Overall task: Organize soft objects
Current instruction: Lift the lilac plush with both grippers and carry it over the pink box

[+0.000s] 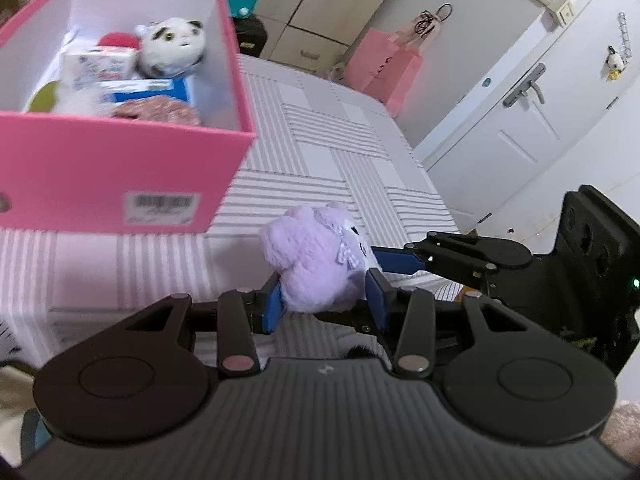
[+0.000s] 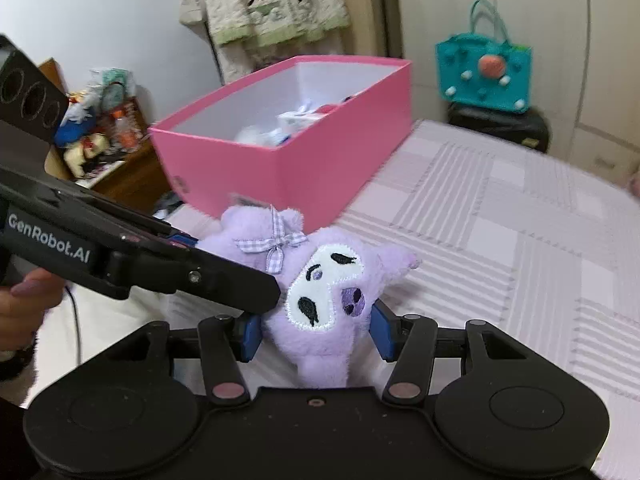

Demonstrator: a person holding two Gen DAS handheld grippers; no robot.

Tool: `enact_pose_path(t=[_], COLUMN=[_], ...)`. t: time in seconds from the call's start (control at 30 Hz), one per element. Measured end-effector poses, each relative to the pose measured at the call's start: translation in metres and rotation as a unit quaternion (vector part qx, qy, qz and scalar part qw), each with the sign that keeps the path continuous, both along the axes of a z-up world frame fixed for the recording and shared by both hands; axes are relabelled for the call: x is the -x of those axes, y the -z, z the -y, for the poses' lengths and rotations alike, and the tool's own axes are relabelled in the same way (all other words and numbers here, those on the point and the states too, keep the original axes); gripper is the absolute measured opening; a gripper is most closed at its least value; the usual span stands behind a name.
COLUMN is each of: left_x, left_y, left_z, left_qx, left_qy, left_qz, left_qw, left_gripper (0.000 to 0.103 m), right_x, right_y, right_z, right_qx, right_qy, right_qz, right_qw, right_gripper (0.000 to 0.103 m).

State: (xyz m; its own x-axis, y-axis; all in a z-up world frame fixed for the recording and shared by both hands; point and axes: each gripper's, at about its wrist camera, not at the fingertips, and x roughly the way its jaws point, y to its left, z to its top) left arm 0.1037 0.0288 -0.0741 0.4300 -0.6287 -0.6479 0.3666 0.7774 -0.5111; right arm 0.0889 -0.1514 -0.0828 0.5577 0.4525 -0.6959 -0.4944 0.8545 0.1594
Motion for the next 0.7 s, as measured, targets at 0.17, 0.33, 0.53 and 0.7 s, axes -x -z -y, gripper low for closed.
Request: enact_pose_path(t=[0.17,0.33,0.53,0.7], left_x=[0.015,0.024,0.017,-0.008], left_y=[-0.018,-0.043,-0.065,-0.073], left_z=[-0.029,-0.047,-0.062,-0.068], left_qx=[-0.005,-0.012,0.011,0.03], left_qy=[-0.014,-0.036,-0.049,-0.057], left_qz=[0.002,0.041,0.071,0.09], left_qw=[0.9999,0.9984,0.9962,0.9939], left_gripper=[0.041,0.041,0.042,0.041], right_x=[0.003,0.005,-0.004,-0.026], right_y=[-0.009,-0.032,-0.059,-0.076], right_z=[-0.018,-0.039,-0.056,-0.062], right_qx=[-0.037,-0.054,-0.058,-0.065], right_qy=[-0.041,-0.077,-0.104,-0.116], right_qz=[-0.016,0.025,0.073,0.091], right_qw=[0.998,0.995,0.99,0.987], right_gripper=[0.059,0.059,0.059,0.059])
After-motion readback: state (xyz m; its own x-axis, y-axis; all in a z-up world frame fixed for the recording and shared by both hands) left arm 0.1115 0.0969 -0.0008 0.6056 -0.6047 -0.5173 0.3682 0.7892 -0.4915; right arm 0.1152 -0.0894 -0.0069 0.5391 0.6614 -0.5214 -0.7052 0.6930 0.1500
